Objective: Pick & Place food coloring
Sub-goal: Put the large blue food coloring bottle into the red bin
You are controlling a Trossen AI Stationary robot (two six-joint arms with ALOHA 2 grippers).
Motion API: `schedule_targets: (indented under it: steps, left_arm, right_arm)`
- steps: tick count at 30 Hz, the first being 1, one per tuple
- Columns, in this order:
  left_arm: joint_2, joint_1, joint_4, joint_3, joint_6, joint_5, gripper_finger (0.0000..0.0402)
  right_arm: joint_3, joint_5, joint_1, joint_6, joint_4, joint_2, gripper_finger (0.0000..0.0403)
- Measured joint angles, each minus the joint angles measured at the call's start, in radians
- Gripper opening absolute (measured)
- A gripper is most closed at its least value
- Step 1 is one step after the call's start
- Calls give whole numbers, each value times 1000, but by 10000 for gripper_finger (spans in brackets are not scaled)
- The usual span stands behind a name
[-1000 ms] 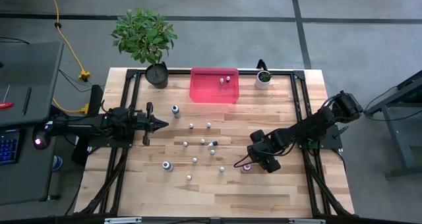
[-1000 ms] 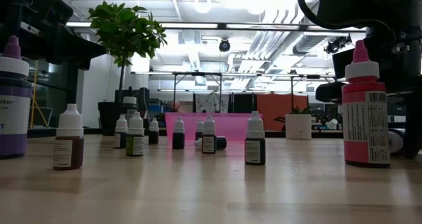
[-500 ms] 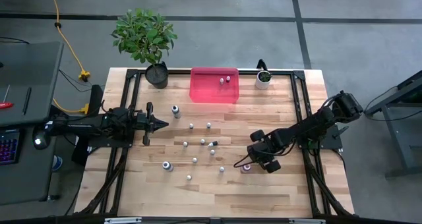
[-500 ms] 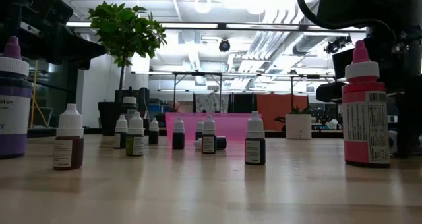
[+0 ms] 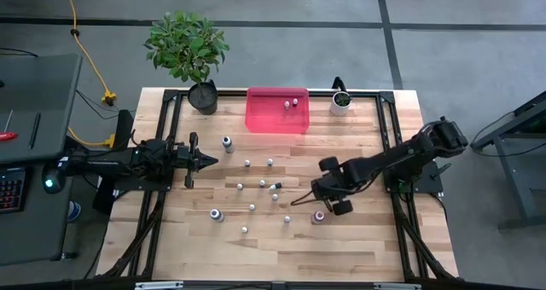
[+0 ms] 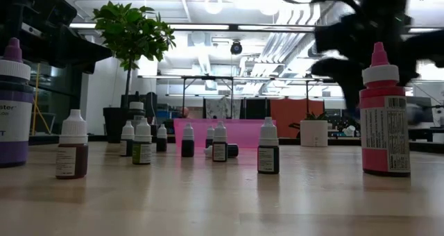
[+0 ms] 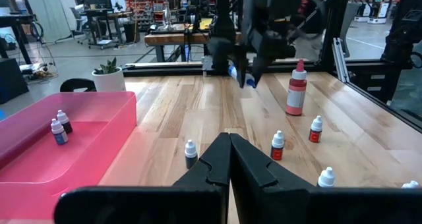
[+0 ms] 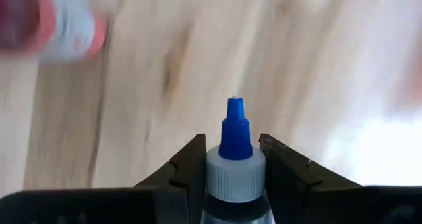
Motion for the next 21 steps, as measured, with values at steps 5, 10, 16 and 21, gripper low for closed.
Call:
schedule_targets:
  steps: [5, 10, 16, 21]
  left_arm:
    - [0, 0, 0, 0, 0, 0, 0]
    - [0, 0, 0, 0, 0, 0, 0]
    - [0, 0, 0, 0, 0, 0, 0]
    - [0, 0, 0, 0, 0, 0, 0]
  right_arm:
    - [99, 113, -19, 14, 105, -51, 113]
    - [84, 229, -38, 87, 383, -118, 113]
    - [-55, 360, -71, 151, 924, -134, 113]
    - [-150, 477, -130, 209, 1239, -68, 113]
